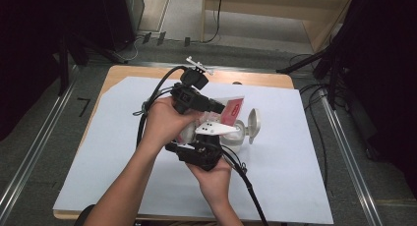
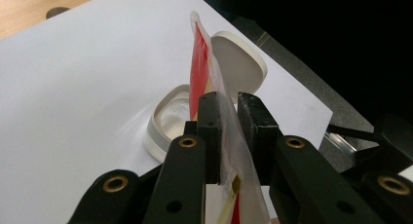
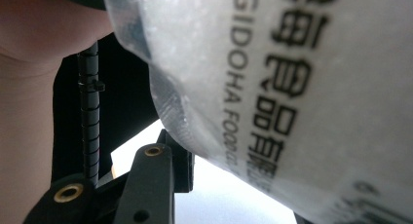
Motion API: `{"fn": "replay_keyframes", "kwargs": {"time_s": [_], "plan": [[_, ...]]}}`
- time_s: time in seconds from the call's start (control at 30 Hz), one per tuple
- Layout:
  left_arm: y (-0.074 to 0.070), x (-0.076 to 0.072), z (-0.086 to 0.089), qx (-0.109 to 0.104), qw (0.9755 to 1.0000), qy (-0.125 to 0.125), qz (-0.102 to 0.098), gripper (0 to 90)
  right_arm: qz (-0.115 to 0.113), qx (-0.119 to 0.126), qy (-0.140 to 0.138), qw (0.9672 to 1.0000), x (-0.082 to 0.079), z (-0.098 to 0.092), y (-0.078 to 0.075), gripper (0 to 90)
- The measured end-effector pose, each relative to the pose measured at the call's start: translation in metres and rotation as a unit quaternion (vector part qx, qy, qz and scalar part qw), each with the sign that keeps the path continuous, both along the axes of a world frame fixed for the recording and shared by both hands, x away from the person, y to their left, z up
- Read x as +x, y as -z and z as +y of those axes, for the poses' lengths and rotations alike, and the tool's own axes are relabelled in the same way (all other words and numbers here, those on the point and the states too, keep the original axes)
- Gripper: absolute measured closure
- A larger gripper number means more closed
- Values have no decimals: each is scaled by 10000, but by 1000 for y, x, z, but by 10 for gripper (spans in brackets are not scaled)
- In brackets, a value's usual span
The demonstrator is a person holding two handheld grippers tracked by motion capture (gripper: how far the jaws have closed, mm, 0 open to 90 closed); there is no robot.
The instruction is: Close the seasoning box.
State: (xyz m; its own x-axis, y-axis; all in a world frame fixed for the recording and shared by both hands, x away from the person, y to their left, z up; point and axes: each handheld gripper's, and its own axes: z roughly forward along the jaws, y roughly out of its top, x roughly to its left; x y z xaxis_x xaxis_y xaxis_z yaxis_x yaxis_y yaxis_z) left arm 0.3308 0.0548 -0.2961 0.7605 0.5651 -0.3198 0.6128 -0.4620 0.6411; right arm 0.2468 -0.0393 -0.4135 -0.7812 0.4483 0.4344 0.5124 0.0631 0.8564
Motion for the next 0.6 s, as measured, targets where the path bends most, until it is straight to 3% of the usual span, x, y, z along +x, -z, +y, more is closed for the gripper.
{"fn": "replay_keyframes", "kwargs": {"time_s": [0.4,0.6], "plan": [[-1,-3,-1,-26,9999,25,-93,807,-47,-2,59,10000,-1,0,0,634],[-3,-5,-3,-162,9996,74,-214,806,-161,-73,164,9997,-2,-2,-1,634]]}}
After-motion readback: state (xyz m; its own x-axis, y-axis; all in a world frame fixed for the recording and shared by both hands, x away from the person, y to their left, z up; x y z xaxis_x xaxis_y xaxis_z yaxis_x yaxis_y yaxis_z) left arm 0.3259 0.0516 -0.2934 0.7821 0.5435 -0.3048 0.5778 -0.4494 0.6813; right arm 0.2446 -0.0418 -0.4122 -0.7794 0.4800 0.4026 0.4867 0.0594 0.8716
